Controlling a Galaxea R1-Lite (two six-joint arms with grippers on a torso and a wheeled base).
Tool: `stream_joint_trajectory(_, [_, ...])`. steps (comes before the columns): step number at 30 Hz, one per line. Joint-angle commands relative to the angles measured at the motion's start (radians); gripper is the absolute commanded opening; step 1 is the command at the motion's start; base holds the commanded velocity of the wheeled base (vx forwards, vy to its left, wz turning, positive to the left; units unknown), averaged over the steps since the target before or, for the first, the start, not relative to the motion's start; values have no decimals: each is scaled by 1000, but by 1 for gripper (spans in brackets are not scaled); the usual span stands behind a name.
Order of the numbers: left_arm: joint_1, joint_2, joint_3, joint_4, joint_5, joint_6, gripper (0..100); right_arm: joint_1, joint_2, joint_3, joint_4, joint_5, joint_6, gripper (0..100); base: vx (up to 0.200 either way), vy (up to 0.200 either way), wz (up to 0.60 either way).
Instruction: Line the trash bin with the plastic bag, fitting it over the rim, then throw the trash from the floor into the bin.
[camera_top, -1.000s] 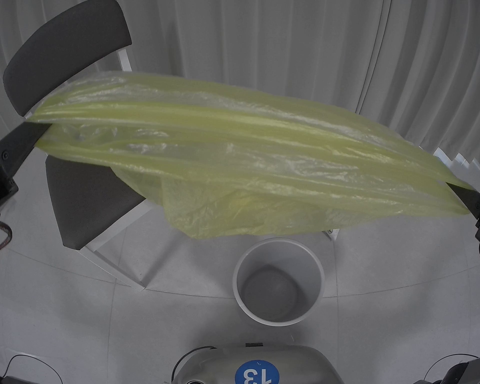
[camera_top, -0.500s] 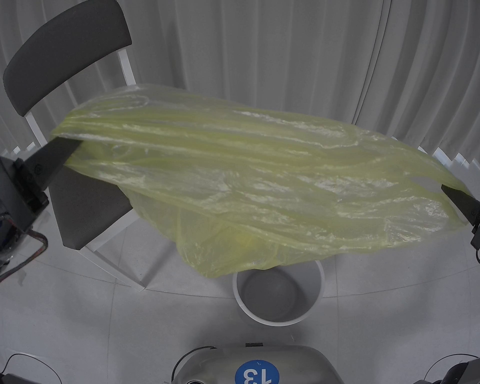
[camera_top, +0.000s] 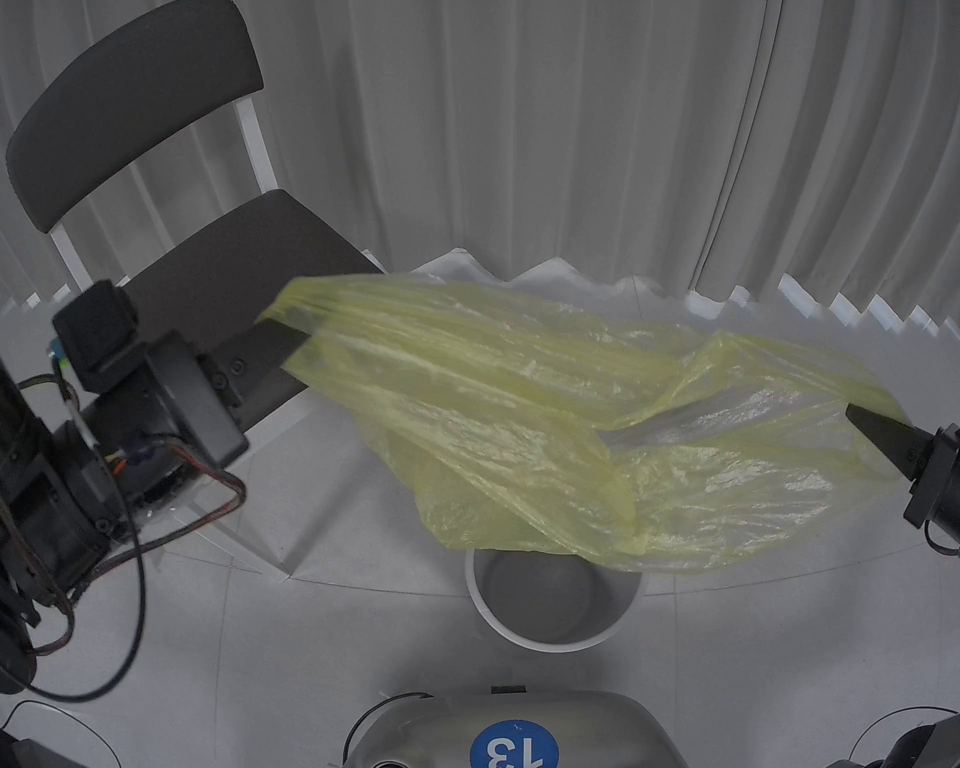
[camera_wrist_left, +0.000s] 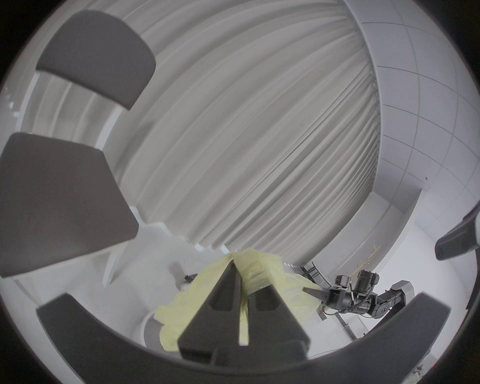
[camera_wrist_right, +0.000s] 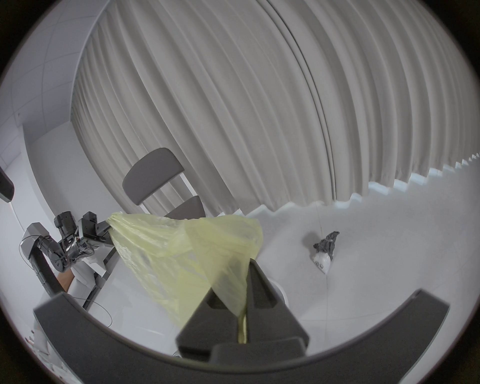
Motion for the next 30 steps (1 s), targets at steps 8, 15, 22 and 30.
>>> stream_joint_trajectory(8, [26,249,11,-70,-79,-41,0,-92,145,31,-7,84,50,0,0,0,0])
stream_joint_trajectory(15, [26,352,39,-205,-83,-47,0,-129,217,31,-15,120,74,0,0,0,0])
stream_joint_trajectory(22, [17,501,21,-331,-89,-107,0,-184,269,54,-78,155,74,0,0,0,0])
stream_joint_trajectory(30, [20,570,31,-415,-92,-107,0,-219,321,63,-95,204,74,0,0,0,0])
